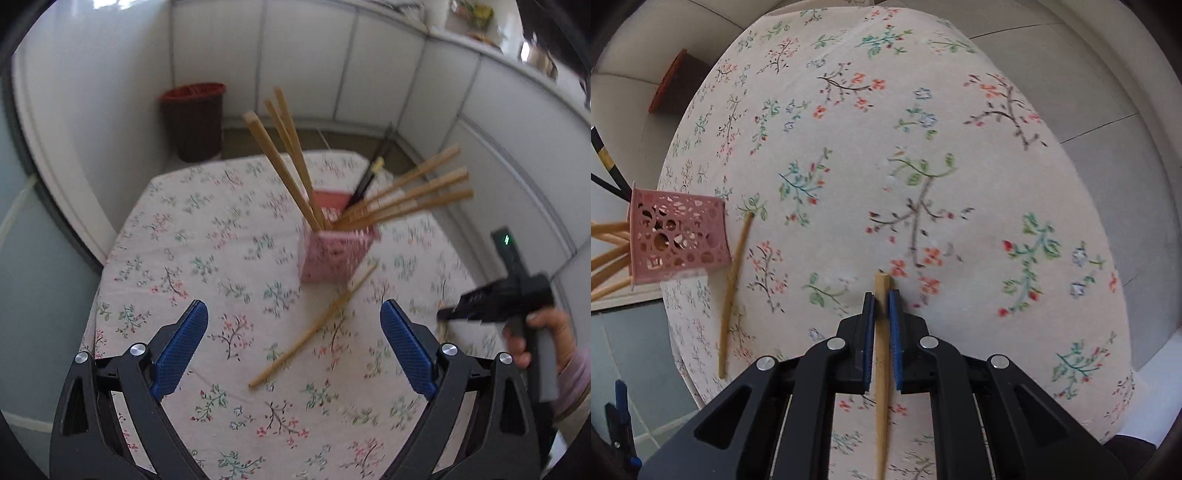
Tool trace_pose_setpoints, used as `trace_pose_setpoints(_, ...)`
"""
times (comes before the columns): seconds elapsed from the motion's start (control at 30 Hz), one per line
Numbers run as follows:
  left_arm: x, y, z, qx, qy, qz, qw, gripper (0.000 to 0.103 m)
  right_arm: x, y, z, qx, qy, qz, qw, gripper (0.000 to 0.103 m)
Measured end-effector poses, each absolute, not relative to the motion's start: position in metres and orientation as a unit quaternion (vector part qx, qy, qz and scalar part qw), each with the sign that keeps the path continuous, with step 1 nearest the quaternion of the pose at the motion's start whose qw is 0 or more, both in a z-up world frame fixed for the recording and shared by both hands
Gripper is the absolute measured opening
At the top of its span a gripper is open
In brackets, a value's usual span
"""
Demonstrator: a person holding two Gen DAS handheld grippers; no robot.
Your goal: Organize utensils
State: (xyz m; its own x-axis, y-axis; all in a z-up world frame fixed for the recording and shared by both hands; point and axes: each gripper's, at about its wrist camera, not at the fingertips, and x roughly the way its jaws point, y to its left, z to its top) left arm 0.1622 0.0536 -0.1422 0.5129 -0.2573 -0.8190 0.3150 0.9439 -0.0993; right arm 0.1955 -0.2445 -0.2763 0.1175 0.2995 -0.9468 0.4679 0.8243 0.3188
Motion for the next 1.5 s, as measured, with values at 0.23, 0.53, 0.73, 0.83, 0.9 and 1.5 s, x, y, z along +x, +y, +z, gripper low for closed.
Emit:
trace_pose_setpoints(0.23,0.181,0.021,-0.206,0.177,0.523,-0.184,0.813,0.084,0.175,-0.264,-0.277,0.292,0.658,-0.039,0.693,0.008)
trace_pose_setpoints(0.53,0.200,0.018,-0.263,0.215,0.569,-0.199,0.768,0.055,0.178,-0.270,-0.280,0.316,0.654,-0.015,0.687,0.008)
trace_pose_setpoints(0.73,0.169,0.017,-0.259,0.220,0.604,-0.279,0.713,0.011,0.178,-0.267,-0.282,0.322,0.649,-0.007,0.689,0.008)
trace_pose_setpoints(0.83,0.130,0.004,-0.256,0.274,0.625,-0.346,0.644,0.027,0.176,-0.268,-0.283,0.323,0.648,-0.001,0.690,0.008)
trace_pose_setpoints(0.9,0.130,-0.002,-0.248,0.288,0.612,-0.321,0.663,0.069,0.177,-0.269,-0.283,0.322,0.651,0.000,0.687,0.008)
trace_pose_setpoints(1.5,0.182,-0.070,-0.241,0.183,0.589,-0.207,0.760,0.005,0.178,-0.270,-0.284,0.327,0.648,0.010,0.688,0.008)
